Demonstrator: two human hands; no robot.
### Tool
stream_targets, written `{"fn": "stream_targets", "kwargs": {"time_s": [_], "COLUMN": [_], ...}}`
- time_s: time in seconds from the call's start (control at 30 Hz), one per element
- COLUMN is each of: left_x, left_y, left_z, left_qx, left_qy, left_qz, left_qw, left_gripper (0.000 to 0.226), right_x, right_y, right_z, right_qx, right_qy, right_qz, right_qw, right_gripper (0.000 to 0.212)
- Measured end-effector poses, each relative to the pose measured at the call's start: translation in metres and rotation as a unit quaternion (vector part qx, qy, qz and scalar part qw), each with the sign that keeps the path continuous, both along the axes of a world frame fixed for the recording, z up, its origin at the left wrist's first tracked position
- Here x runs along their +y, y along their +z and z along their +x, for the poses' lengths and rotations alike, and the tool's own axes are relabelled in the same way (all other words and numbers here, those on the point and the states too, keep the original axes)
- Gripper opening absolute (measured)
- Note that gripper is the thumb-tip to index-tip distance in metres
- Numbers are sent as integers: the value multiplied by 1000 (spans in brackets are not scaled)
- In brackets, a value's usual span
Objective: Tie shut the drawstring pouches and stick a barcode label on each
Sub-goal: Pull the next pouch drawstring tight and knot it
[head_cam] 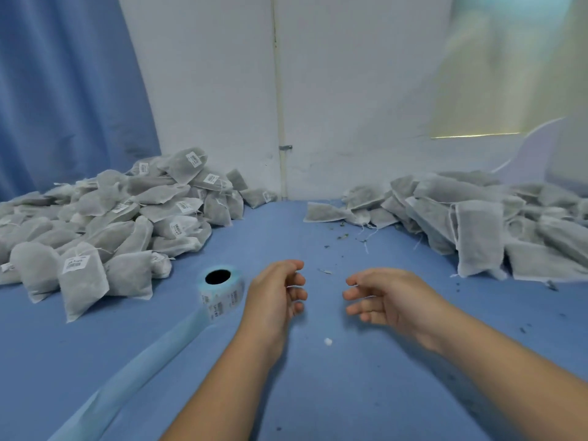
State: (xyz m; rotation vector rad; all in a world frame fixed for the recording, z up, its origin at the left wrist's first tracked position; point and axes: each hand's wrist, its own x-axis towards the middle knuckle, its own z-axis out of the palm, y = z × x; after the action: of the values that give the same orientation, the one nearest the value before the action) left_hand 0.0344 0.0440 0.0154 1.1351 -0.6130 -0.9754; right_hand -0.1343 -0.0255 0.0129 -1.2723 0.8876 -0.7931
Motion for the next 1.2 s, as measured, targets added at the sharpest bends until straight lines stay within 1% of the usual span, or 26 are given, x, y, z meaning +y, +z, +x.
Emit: {"fn": "stream_targets", "kwargs": {"time_s": [0.1,0.13,0.2,0.27,0.3,0.37,0.43,0.5,0.53,0.6,0.7,0.77,0.83,0.9,0.97,1.07,1.13,1.2], "left_x": [-19,-22,-25,-26,-26,-26,-27,-27,-27,-28,-29,-28,-28,-27,-27,-26,-26,-24], "left_y": [-3,-7,-17,-24,-26,-27,-28,-29,-29,-29,-31,-32,-33,-33,-31,-29,-26,-23], "left_z": [-23,-30,-37,-39,-39,-39,-41,-43,-44,-45,-45,-45,-46,-46,-46,-46,-43,-41], "left_qx": [-4,-17,-72,-131,-146,-171,-193,-222,-238,-254,-266,-274,-277,-276,-274,-272,-247,-223], "left_qy": [2,5,6,-1,-8,-24,-33,-37,-38,-41,-43,-44,-46,-43,-31,-5,6,0], "left_qz": [6,7,11,17,18,24,31,39,45,51,52,52,48,44,36,22,3,-29], "left_qw": [1000,1000,997,991,989,985,980,974,970,965,962,959,959,959,961,962,969,974], "left_gripper": [14,15,18,20,21,21,21,20,20,19,20,20,21,20,19,14,12,11], "right_x": [-18,-26,-43,-65,-76,-94,-107,-113,-114,-119,-123,-120,-115,-105,-93,-67,-47,-28], "right_y": [-6,-7,-7,-7,-7,-7,-10,-12,-13,-16,-19,-22,-23,-24,-24,-19,-14,-10], "right_z": [-29,-38,-55,-76,-87,-107,-121,-127,-128,-128,-127,-125,-122,-117,-109,-91,-74,-60], "right_qx": [36,48,54,73,83,94,123,164,180,202,230,234,220,194,138,43,2,-22], "right_qy": [-71,-101,-181,-277,-322,-395,-451,-473,-468,-436,-411,-411,-416,-405,-380,-303,-216,-112], "right_qz": [-13,-19,-33,-64,-81,-96,-83,-93,-103,-125,-133,-134,-150,-168,-169,-158,-143,-121], "right_qw": [997,994,981,956,940,909,880,860,859,868,872,871,869,877,899,939,966,986], "right_gripper": [10,8,4,11,12,7,34,48,52,60,65,64,53,33,18,18,19,21]}}
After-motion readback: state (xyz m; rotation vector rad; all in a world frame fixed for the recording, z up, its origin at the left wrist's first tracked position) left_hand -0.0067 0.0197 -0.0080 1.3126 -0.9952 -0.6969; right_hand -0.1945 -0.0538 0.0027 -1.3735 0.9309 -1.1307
